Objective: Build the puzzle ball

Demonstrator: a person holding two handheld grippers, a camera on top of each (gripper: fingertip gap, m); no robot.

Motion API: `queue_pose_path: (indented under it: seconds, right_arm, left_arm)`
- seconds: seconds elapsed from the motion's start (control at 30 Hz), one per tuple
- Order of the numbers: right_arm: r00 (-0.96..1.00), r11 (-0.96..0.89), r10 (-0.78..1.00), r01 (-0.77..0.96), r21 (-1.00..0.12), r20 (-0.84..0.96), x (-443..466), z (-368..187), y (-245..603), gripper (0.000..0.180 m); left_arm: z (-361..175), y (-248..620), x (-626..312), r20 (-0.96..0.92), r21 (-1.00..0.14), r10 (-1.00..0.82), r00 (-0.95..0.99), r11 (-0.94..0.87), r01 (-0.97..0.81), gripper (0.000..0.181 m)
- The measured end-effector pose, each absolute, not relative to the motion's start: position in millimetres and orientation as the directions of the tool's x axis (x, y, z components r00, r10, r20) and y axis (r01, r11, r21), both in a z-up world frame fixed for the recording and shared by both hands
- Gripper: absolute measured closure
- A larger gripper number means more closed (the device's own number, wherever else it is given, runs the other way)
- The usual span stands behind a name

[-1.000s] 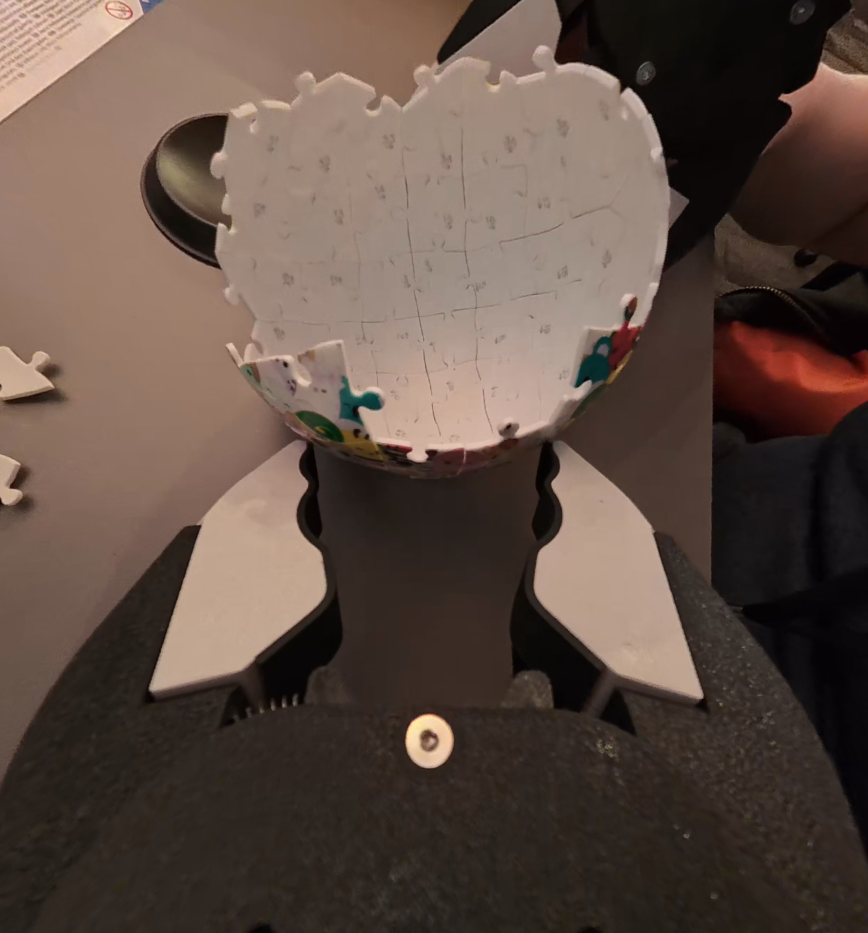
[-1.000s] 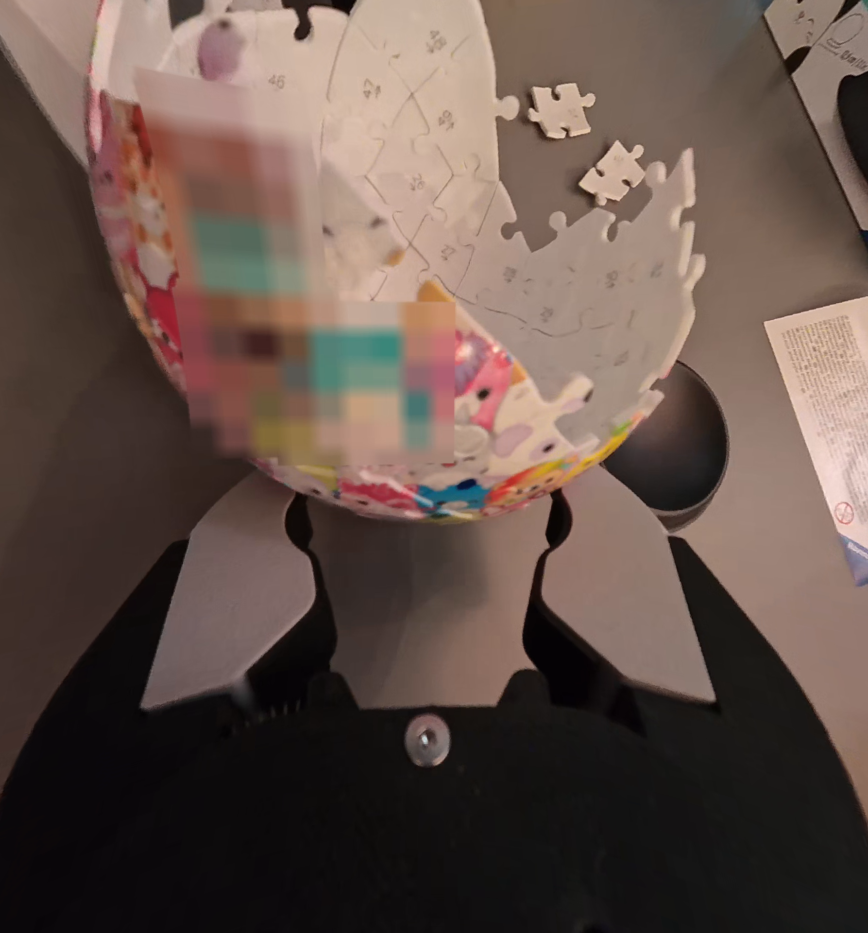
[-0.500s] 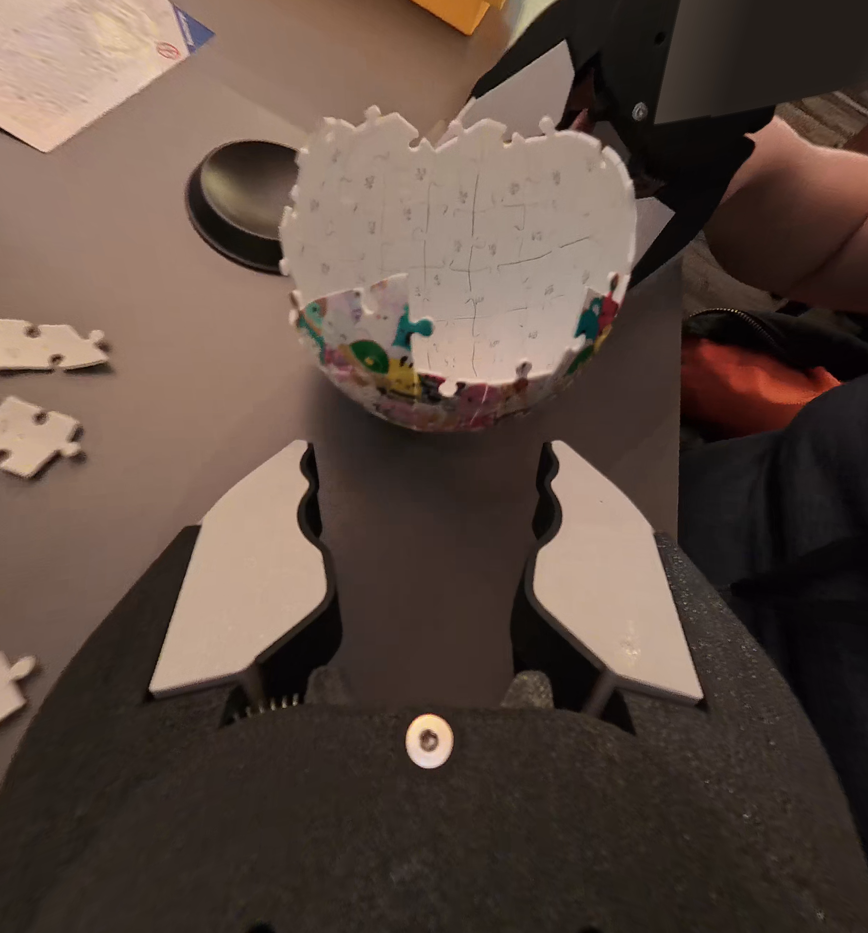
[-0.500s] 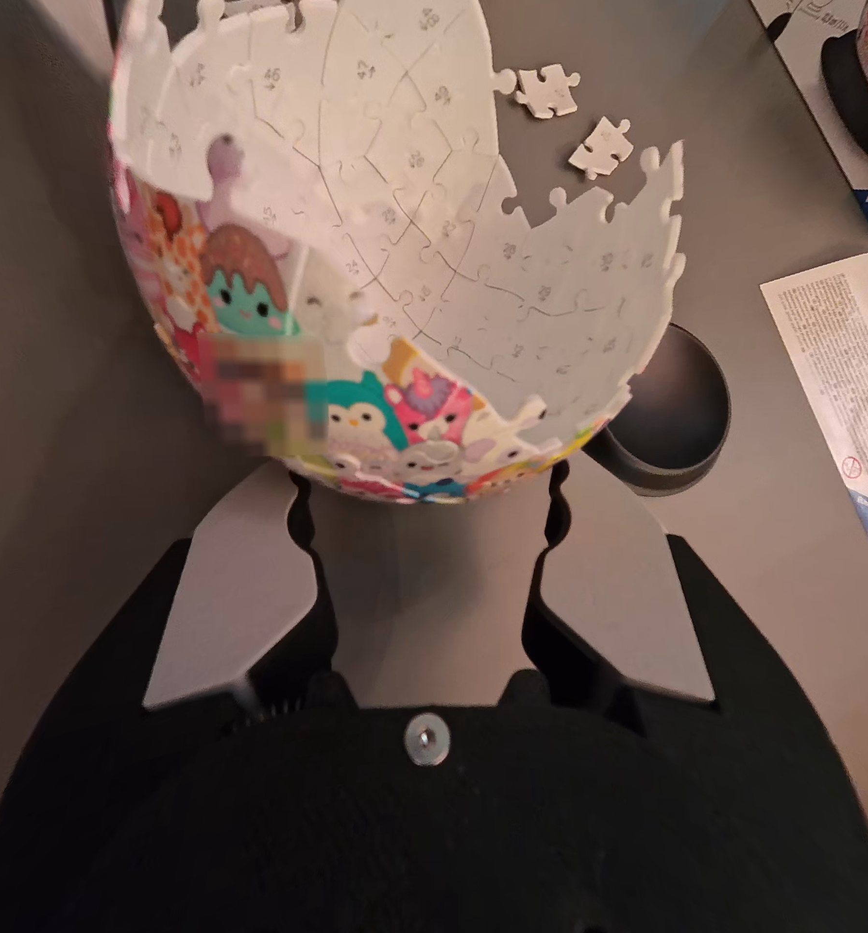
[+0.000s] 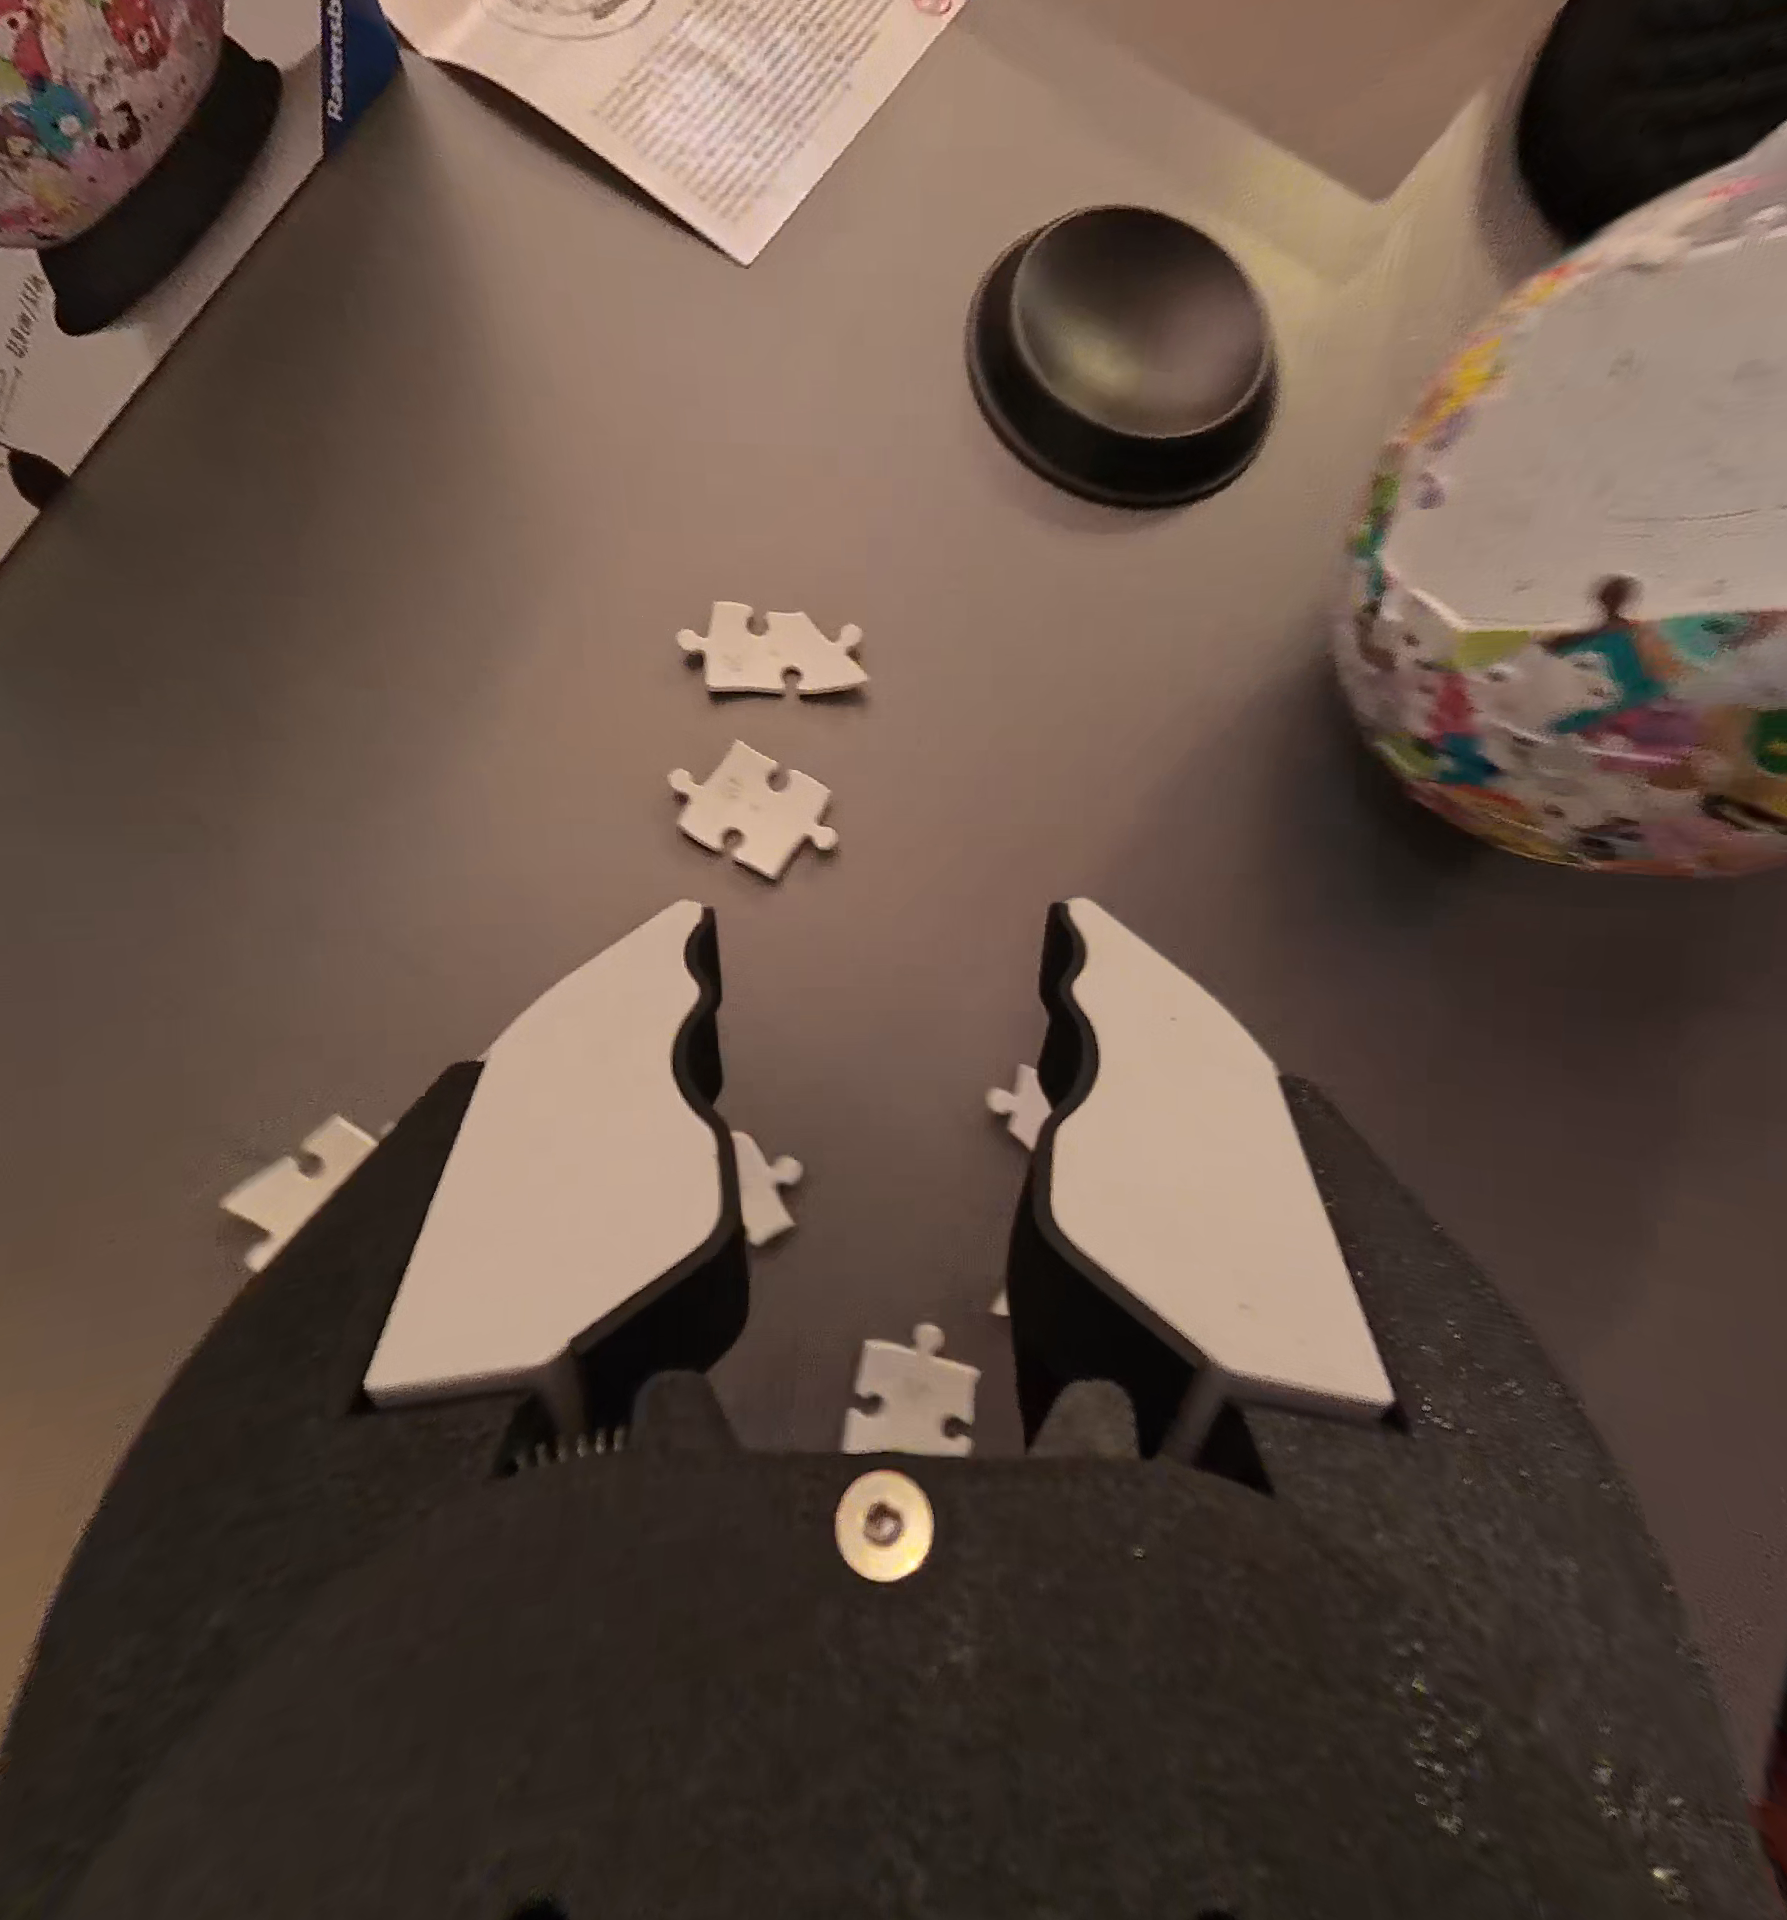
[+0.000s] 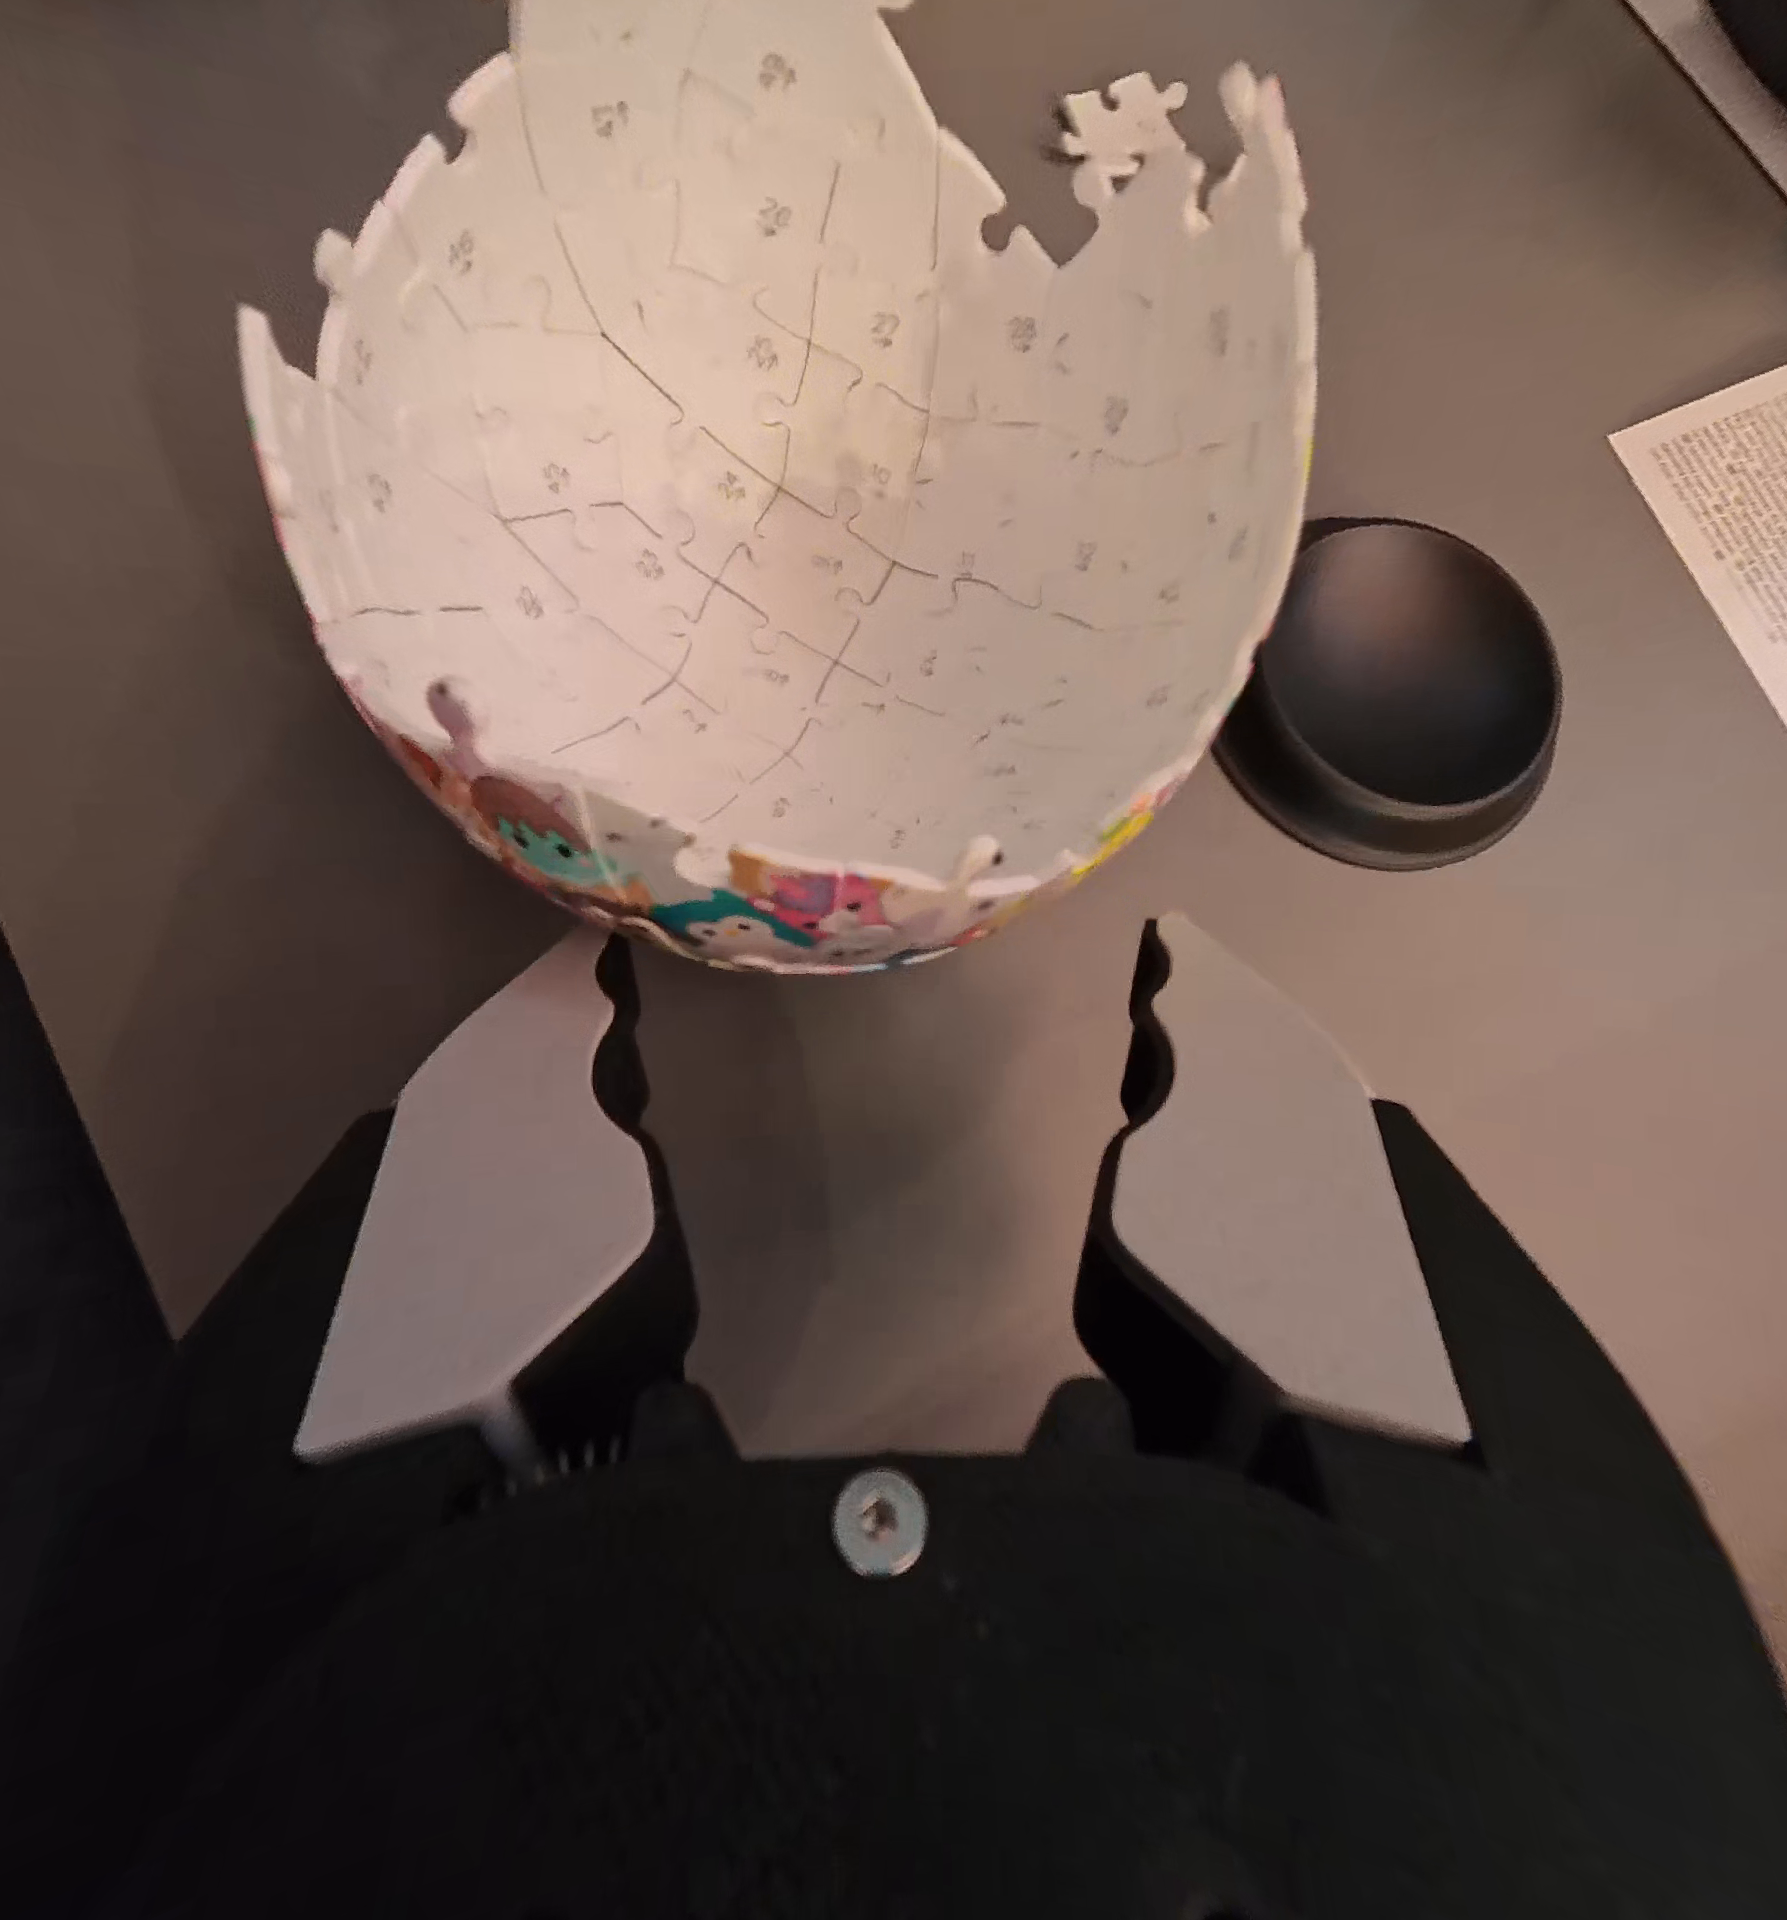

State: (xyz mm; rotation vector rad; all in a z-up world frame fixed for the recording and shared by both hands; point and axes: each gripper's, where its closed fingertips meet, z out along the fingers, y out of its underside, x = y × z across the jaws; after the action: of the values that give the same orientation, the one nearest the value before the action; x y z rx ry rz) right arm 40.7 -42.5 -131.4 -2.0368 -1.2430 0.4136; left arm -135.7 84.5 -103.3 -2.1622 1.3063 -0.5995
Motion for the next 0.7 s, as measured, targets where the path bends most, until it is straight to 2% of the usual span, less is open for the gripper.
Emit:
queue_pose_path:
  seconds: [0.4, 0.53, 0.63, 0.7]
  right_arm:
    - [0.481, -0.332, 0.877, 0.586, -0.739, -0.012, 37.0, -138.2, -49.2, 0.088]
    - [0.479, -0.341, 0.877, 0.554, -0.76, -0.045, 37.8, -134.6, -48.1, 0.088]
    - [0.484, -0.337, 0.874, 0.547, -0.766, -0.039, 42.4, -131.3, -45.8, 0.089]
    - [0.487, -0.331, 0.873, 0.547, -0.769, -0.029, 45.7, -129.3, -44.1, 0.089]
  left_arm:
    - [-138.2, 129.0, -117.9, 0.145, -0.502, -0.939, 0.312, -0.342, -0.795, 0.129]
    - [-153.2, 131.0, -121.1, 0.097, -0.396, -0.954, 0.285, -0.299, -0.868, 0.13]
    - [-154.1, 128.0, -119.9, 0.095, -0.378, -0.958, 0.27, -0.286, -0.88, 0.141]
    - [-155.1, 126.4, -118.8, 0.066, -0.382, -0.966, 0.251, -0.257, -0.888, 0.158]
